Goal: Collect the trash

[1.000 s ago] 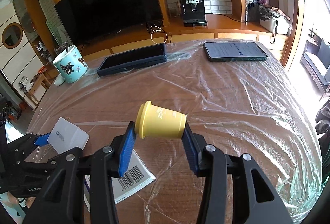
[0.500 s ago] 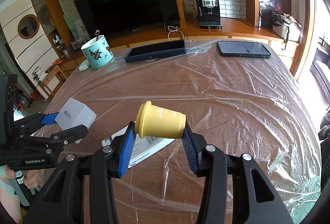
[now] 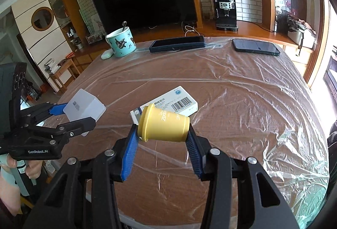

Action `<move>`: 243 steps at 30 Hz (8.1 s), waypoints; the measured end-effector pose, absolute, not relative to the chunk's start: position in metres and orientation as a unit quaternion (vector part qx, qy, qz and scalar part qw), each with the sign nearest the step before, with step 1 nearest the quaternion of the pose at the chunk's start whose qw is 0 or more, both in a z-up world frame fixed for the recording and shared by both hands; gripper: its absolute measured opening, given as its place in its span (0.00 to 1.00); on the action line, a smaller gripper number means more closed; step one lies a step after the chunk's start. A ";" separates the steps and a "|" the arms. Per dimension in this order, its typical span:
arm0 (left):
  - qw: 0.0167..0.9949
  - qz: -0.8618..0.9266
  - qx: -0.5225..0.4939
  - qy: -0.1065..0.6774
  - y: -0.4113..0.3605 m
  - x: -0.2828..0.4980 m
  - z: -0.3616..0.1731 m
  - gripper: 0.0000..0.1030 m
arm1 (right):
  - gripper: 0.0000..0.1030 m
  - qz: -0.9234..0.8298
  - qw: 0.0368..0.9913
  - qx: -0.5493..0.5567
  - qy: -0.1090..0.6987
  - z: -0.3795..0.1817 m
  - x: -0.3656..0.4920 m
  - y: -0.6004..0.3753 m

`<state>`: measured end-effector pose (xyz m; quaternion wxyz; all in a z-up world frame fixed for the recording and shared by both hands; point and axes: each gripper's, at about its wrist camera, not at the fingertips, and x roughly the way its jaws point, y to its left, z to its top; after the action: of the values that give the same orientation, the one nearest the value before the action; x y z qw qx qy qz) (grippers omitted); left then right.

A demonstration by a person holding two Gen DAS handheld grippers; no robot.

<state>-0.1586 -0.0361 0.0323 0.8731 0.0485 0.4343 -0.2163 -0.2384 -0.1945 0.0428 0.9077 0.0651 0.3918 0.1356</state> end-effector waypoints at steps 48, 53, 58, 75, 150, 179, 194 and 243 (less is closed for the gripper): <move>0.841 -0.294 0.112 0.441 -0.030 -0.309 0.019 0.80 | 0.43 0.217 0.876 0.017 0.431 0.019 -0.369 -0.160; 0.832 -0.300 0.114 0.452 -0.031 -0.317 0.009 0.80 | 0.43 0.216 0.871 0.013 0.441 0.012 -0.375 -0.159; 0.825 -0.303 0.121 0.461 -0.033 -0.319 -0.003 0.80 | 0.43 0.216 0.865 0.008 0.452 0.003 -0.377 -0.157; 0.803 -0.306 0.132 0.495 -0.040 -0.319 -0.040 0.80 | 0.43 0.204 0.850 0.006 0.486 -0.030 -0.375 -0.157; 0.800 -0.296 0.160 0.497 -0.046 -0.293 -0.087 0.96 | 0.70 0.186 0.842 0.025 0.505 -0.047 -0.366 -0.158; 0.927 -0.174 0.039 0.330 -0.013 -0.219 0.077 0.98 | 0.96 0.056 0.952 0.047 0.297 0.093 -0.305 -0.219; 0.902 -0.059 -0.004 0.428 0.039 -0.030 0.003 0.98 | 0.96 -0.087 0.914 0.049 0.394 0.024 -0.112 -0.323; 0.886 -0.042 0.025 0.461 0.014 0.000 -0.012 0.99 | 0.97 -0.107 0.885 0.049 0.450 0.007 -0.082 -0.343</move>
<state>0.0003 0.0136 -0.0116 0.8860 0.0251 0.4612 -0.0418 -0.0822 -0.3428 0.0073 0.8850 0.0491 0.4505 -0.1068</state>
